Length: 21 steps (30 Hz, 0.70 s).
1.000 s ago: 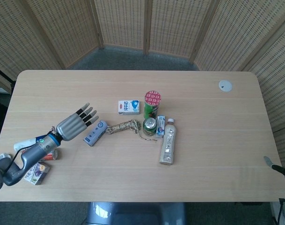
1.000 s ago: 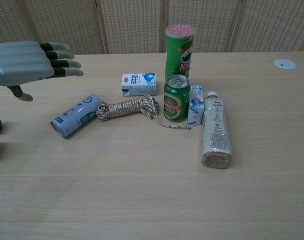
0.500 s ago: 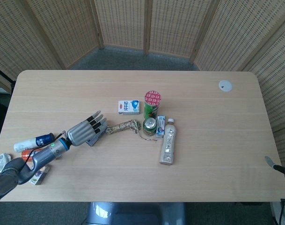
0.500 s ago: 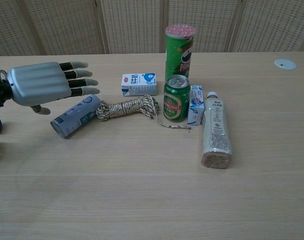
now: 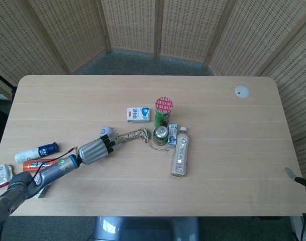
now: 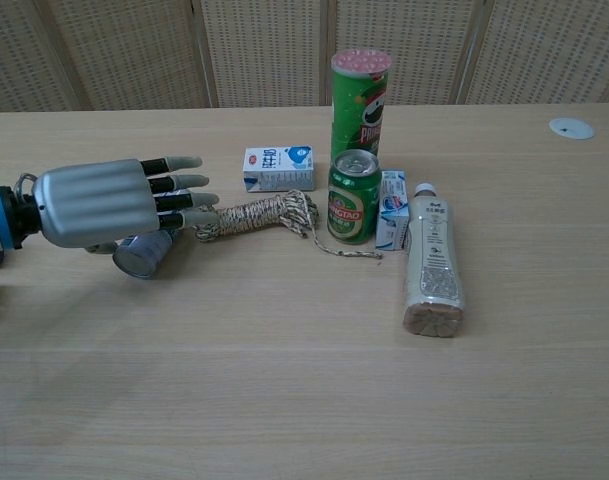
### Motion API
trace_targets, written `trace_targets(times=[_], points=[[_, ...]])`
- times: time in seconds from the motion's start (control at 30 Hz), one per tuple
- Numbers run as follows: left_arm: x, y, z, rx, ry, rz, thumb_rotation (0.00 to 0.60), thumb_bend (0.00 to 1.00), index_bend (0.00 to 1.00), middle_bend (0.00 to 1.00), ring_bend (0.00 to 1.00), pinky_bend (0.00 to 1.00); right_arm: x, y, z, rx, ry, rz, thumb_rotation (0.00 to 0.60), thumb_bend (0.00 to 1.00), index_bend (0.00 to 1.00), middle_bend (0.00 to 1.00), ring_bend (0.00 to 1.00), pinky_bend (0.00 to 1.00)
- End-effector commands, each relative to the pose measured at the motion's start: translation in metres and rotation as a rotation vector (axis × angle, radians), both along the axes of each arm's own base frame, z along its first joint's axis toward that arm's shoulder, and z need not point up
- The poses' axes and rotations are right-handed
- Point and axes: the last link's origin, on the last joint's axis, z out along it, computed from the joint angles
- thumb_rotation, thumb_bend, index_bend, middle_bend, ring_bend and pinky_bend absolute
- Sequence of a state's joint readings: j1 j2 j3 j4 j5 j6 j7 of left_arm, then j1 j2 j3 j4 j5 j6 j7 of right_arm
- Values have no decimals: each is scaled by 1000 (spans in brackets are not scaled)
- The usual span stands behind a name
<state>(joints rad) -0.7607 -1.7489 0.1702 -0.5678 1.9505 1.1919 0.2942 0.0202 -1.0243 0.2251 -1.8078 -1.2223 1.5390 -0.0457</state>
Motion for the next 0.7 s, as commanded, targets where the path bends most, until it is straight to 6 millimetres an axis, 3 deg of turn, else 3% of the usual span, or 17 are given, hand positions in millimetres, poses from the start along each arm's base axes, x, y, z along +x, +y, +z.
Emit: trace_targets(times=[0.03, 0.23, 0.47, 0.7], points=[[8, -1, -5, 14, -48, -1, 600, 0, 0, 0, 0, 0, 0, 0, 1, 1, -4, 1, 570, 0, 0, 0, 0, 0], [11, 0, -2, 21, -101, 8, 600, 0, 0, 0, 0, 0, -1, 1, 2, 4, -13, 2, 568, 0, 0, 0, 0, 0], [-16, 2, 21, 38, -37, 62, 600, 0, 0, 0, 0, 0, 0, 3, 4, 6, -25, 7, 571, 0, 0, 0, 0, 0], [-30, -8, 27, 9, -8, 63, 600, 0, 0, 0, 0, 0, 4, 3, -1, 23, -25, 18, 573, 0, 0, 0, 0, 0]])
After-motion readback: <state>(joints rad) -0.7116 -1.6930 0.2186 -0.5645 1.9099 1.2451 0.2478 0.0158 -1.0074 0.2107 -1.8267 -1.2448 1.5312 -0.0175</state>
